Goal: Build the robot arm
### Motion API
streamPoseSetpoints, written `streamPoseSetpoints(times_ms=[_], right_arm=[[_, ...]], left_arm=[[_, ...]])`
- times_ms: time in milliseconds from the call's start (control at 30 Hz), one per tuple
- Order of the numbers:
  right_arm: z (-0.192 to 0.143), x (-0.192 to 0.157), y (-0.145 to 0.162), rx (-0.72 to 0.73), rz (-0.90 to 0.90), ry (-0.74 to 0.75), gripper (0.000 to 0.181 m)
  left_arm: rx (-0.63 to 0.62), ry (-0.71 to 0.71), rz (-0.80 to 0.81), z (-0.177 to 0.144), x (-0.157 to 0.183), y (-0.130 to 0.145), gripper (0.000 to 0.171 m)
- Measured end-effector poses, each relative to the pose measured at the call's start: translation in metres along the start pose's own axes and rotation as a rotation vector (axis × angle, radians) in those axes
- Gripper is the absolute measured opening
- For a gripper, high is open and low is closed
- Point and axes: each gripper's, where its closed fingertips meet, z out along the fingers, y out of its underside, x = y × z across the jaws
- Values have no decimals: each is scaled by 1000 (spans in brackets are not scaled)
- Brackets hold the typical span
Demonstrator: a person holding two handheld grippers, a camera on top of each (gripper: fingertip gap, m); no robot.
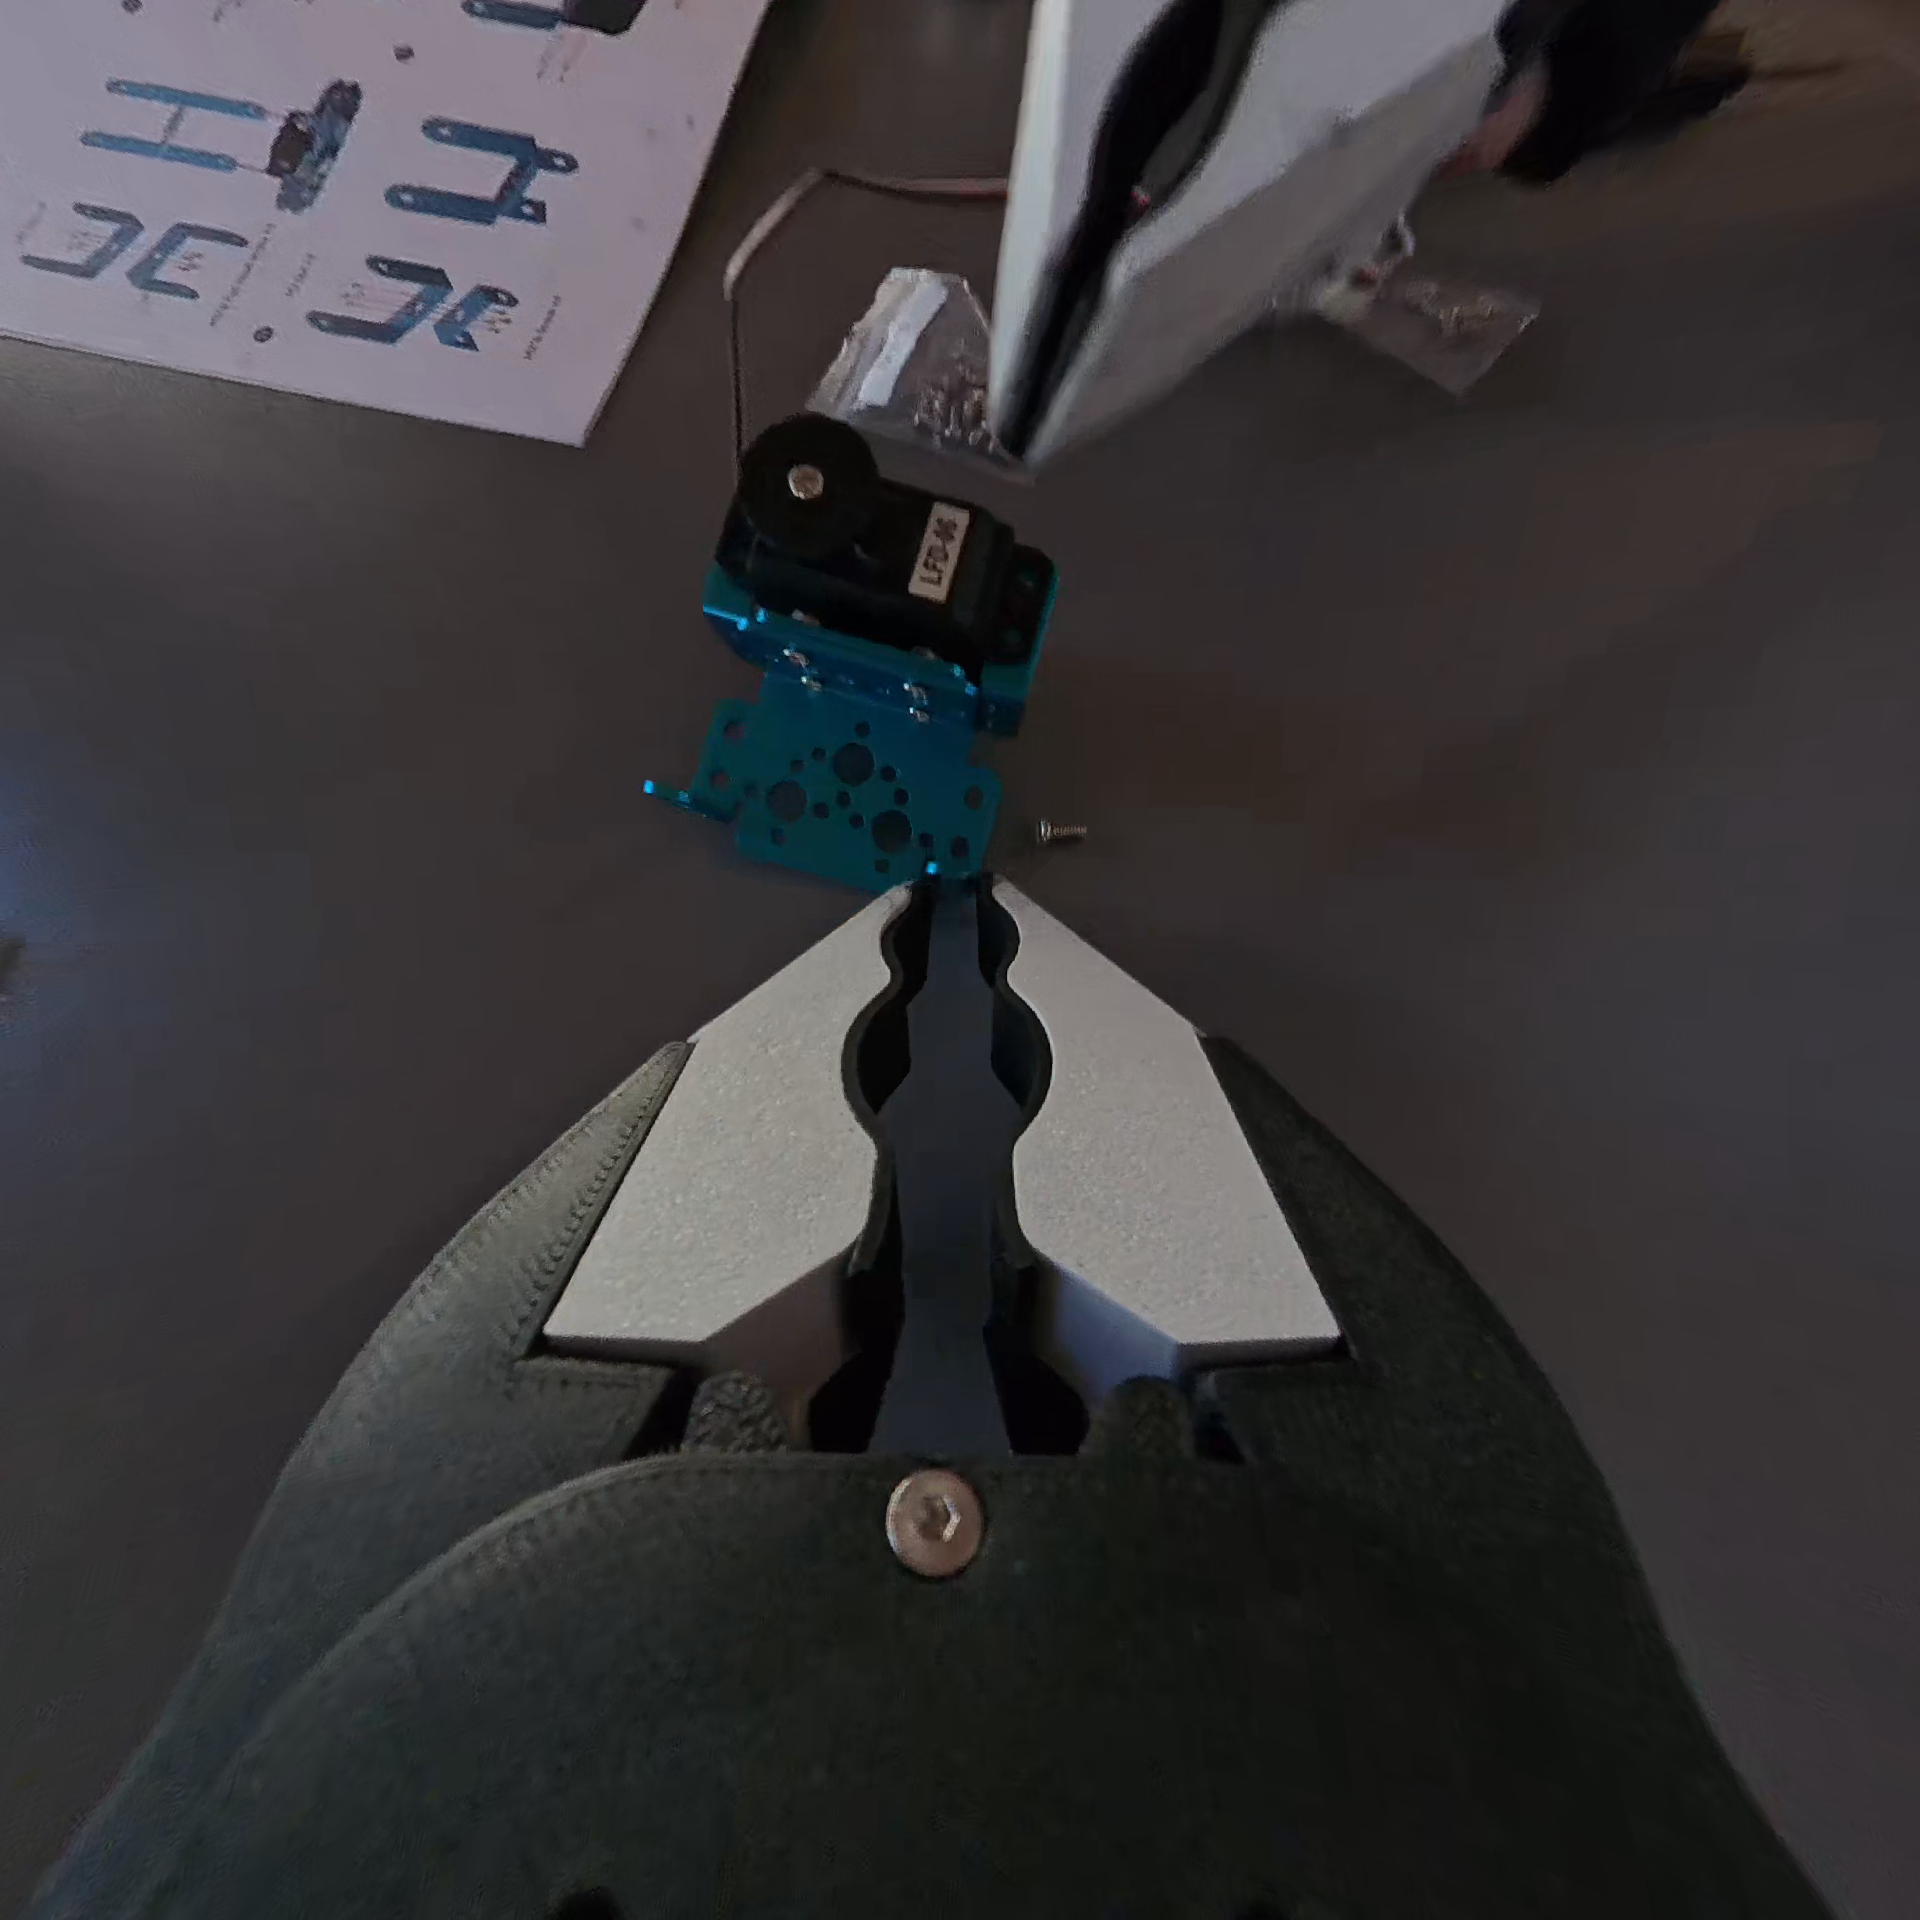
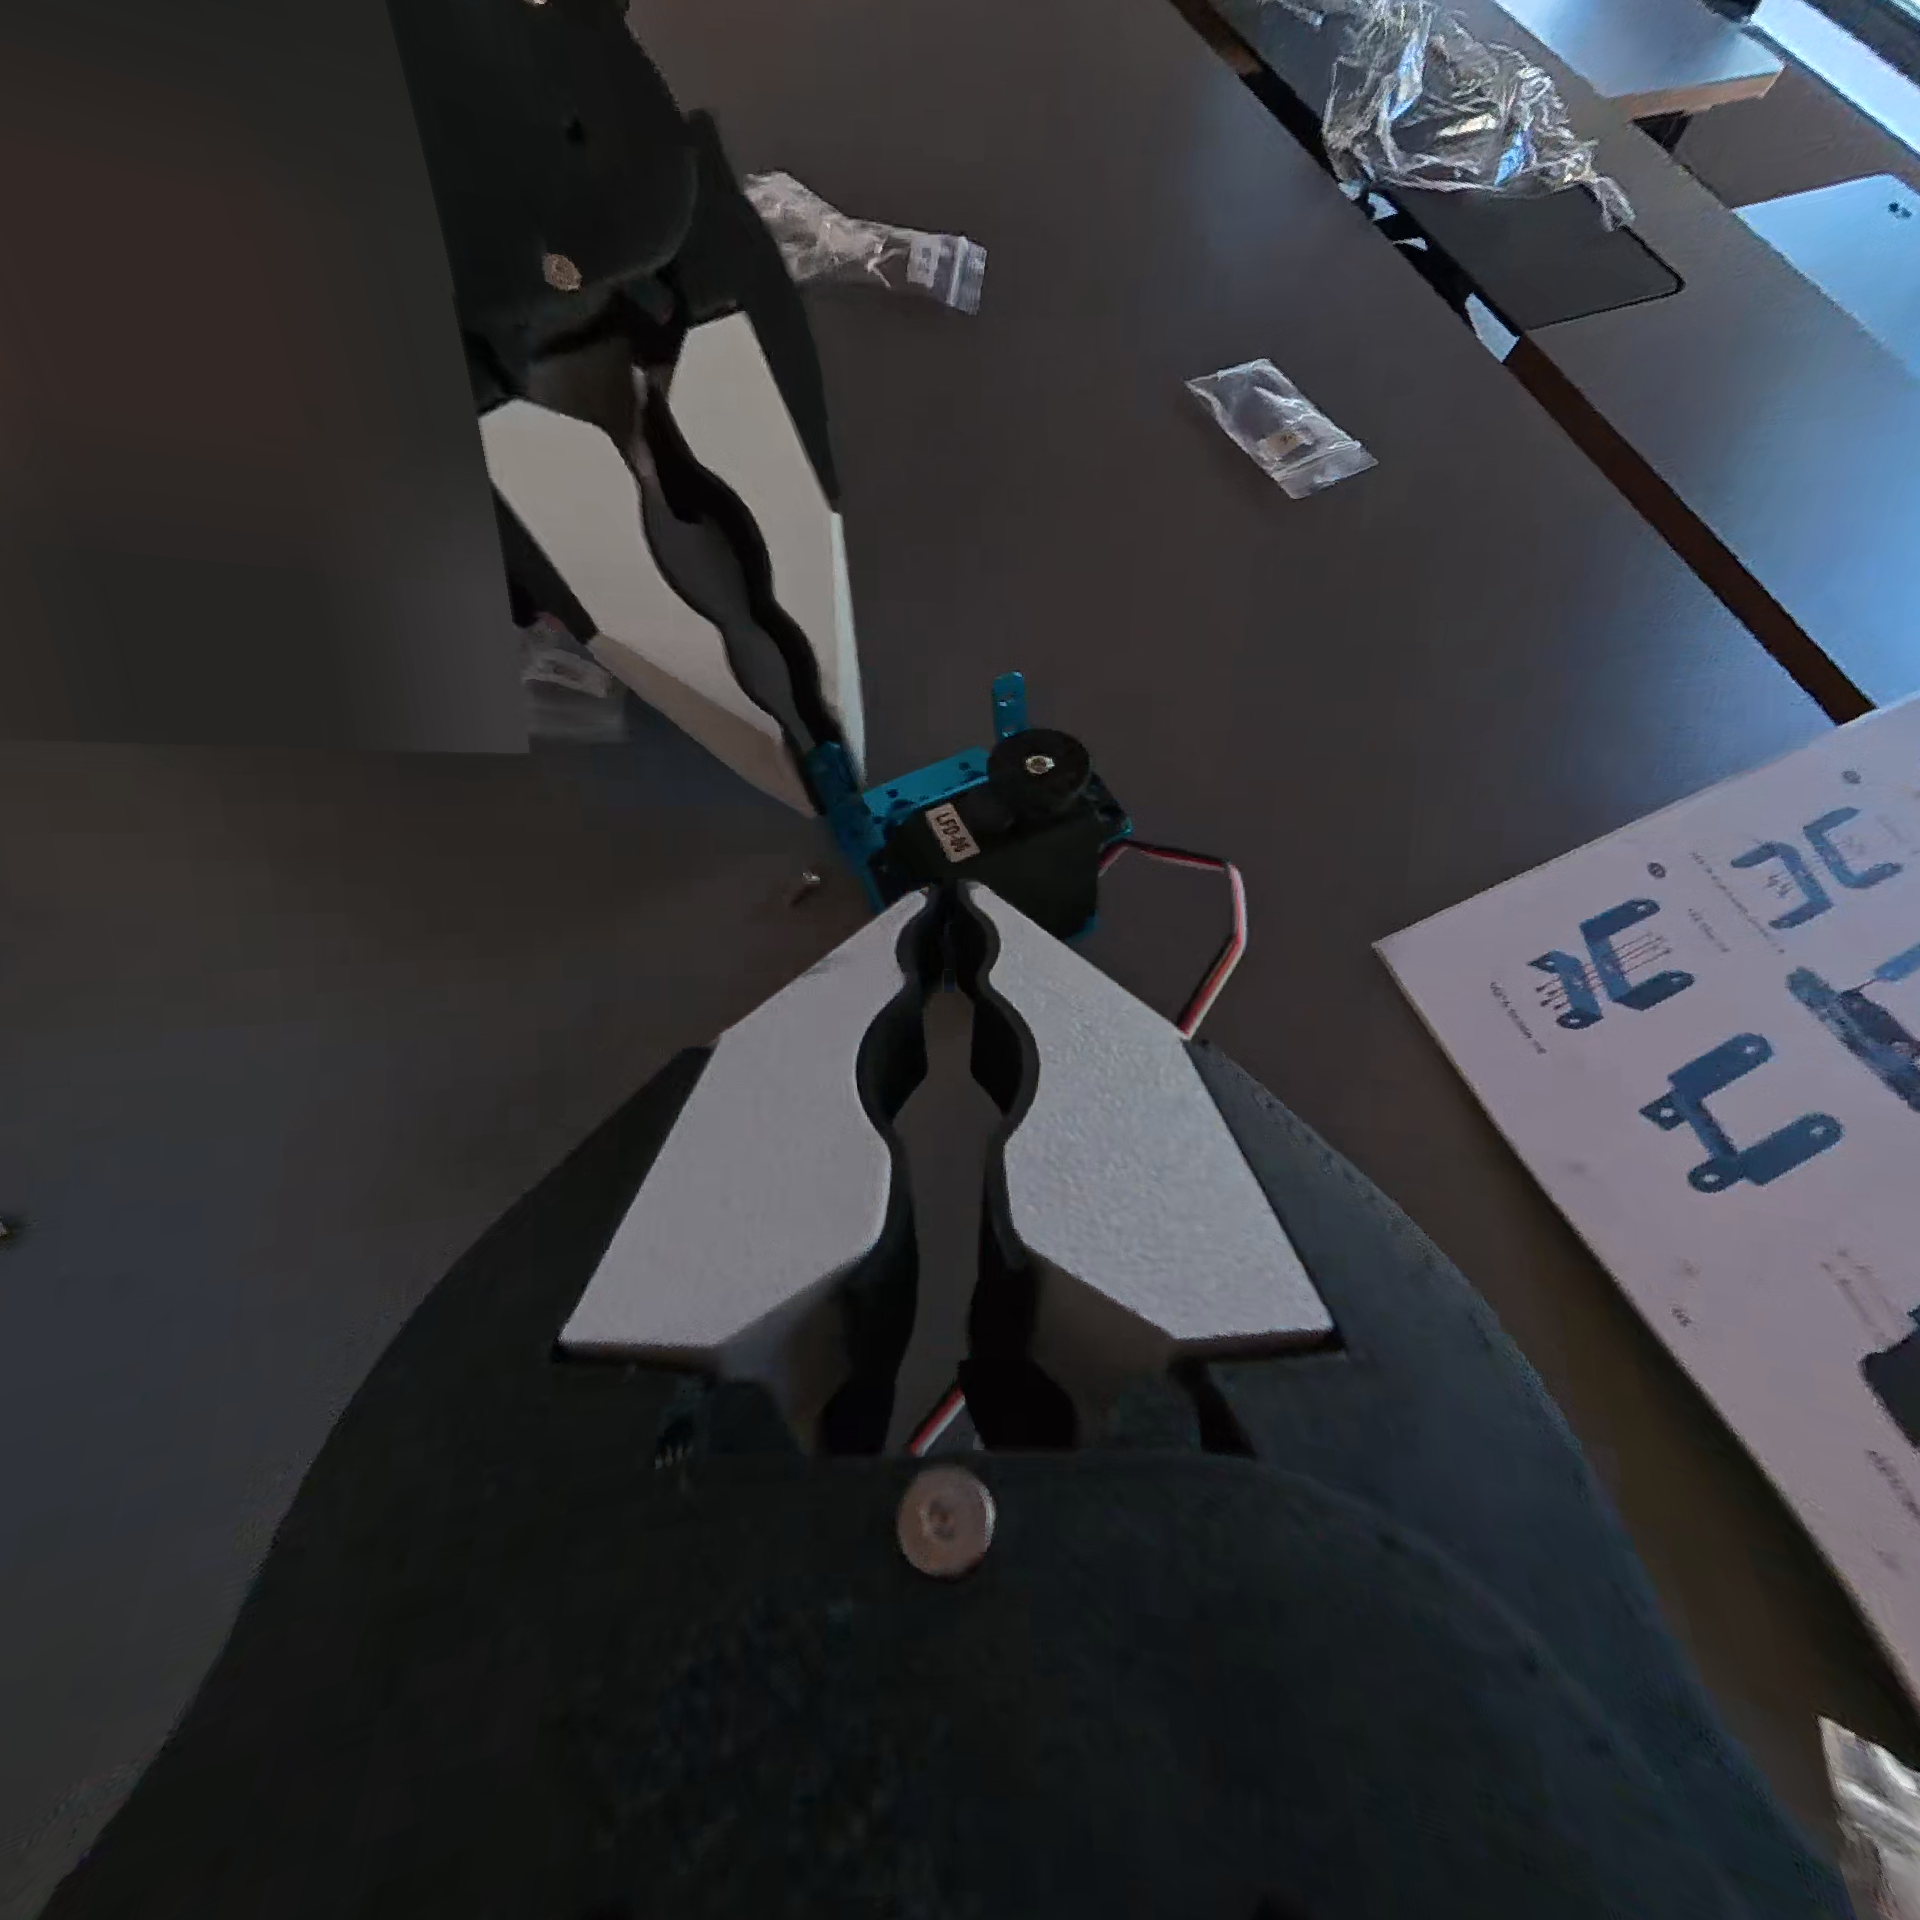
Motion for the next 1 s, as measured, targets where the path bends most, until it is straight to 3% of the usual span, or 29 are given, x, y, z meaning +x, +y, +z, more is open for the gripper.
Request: streamPoseSetpoints(times_ms=[233,400,800,1000], right_arm=[[9,21,8,-75,-100,-28,2],[13,17,9,-34,-83,-64,3],[20,13,8,-1,-44,-100,2],[17,16,10,-4,-13,-89,4]], left_arm=[[62,-48,-7,-1,-7,-12,25],[168,-33,27,-5,-1,-32,28],[96,-66,108,16,0,-32,43],[103,-42,72,16,-2,-33,27]])
